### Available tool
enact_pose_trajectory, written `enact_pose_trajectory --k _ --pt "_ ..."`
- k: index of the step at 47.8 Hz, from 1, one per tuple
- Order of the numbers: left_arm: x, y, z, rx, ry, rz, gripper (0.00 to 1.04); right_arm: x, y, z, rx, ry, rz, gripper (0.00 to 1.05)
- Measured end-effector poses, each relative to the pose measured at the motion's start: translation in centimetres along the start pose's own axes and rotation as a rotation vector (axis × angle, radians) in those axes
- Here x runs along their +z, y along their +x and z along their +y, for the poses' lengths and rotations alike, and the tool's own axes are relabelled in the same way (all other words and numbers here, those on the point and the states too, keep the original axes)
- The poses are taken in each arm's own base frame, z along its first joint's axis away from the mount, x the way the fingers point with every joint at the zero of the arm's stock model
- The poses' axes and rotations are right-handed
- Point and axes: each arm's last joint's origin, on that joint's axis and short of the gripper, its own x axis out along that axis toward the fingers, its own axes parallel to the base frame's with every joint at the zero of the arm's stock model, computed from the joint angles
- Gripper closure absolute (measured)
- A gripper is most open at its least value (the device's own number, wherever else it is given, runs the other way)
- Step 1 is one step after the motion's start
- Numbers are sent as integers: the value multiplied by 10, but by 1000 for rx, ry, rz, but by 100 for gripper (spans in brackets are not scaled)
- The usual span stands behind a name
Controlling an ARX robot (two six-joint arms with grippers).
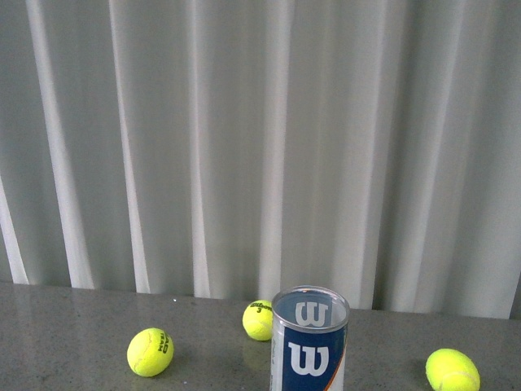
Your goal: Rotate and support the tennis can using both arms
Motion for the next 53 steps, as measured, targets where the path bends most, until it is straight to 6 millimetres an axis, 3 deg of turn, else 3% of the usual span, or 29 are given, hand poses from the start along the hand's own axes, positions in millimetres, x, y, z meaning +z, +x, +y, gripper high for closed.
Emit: enact_pose_trajectory --k 7,21,35,53 --pt "-10 -23 12 -9 -1 -4 101 0 0 0 0 0 0 7" --pt "-20 -48 24 -3 -1 1 101 0 0 0 0 0 0 7" --pt "-30 -64 35 2 -2 -15 101 0 0 0 0 0 0 7" --pt "-24 -80 35 -1 -1 -30 101 0 0 0 0 0 0 7"
